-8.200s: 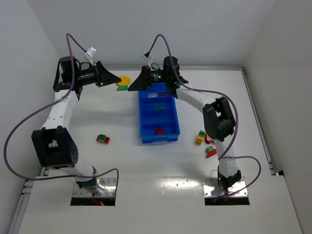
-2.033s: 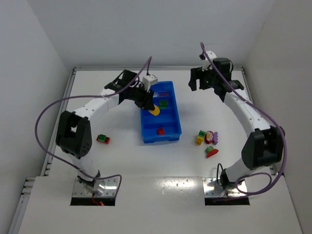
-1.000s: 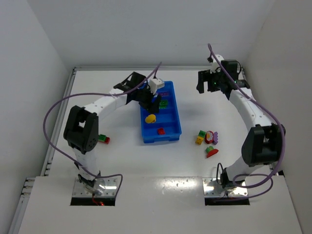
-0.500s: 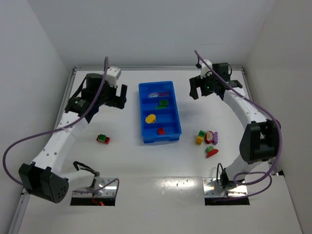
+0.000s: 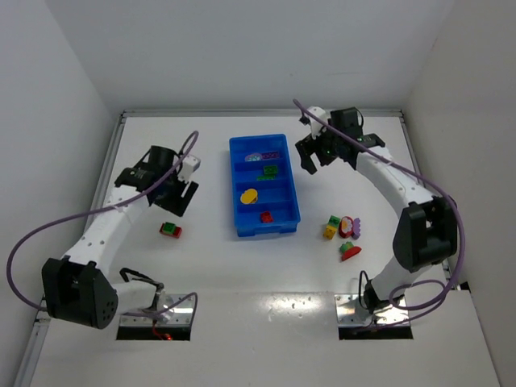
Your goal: Sort the legos into containers by color
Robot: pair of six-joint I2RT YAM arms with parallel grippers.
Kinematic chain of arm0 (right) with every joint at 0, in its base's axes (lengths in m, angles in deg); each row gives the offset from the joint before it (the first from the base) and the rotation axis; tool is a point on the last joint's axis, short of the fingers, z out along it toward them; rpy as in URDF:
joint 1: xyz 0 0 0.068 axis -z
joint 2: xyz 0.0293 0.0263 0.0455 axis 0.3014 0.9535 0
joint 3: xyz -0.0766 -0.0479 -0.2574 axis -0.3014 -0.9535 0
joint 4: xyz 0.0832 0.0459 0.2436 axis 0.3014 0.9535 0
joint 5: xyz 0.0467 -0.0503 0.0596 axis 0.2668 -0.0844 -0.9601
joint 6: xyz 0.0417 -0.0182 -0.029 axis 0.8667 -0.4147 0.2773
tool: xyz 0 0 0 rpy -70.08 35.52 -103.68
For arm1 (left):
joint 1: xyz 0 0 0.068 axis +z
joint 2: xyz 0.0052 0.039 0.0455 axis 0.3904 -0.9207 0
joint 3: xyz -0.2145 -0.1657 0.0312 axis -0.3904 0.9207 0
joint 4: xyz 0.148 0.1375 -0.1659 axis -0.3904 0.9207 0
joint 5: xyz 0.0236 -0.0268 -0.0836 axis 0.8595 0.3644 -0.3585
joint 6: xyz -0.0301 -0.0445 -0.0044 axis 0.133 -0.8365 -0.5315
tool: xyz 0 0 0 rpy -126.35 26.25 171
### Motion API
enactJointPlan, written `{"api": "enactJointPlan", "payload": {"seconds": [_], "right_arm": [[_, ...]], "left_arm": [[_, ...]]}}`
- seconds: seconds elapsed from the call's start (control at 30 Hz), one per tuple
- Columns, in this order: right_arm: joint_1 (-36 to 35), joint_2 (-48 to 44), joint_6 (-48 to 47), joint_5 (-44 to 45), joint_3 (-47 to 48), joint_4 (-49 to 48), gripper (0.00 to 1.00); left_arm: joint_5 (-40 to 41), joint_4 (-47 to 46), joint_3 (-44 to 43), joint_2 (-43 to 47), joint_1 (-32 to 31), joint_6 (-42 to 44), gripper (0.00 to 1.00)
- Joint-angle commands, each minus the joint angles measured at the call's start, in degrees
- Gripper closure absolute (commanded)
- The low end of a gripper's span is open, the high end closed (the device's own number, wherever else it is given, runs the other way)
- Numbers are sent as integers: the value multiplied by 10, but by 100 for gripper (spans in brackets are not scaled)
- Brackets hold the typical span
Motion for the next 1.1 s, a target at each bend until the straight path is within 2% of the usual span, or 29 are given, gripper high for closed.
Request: {"api": "enactJointPlan", "payload": {"seconds": [0.0,0.3,0.73,1.07], "right_arm": [[-5,-22,-27,23,-9,-6,12],[-15,-38,-38,35,-32,-6,12],[-15,-28,-44,41,-38,-11,12],[-15,-11,-44,41,-21,-17,12]], "left_arm": [[-18,45,29,-29,13,40,25],[-6,18,66,-83,39,41,25],[-24,-4,53,-166,71,36,38],[-34,-10,37,-204,71,36,38]]}}
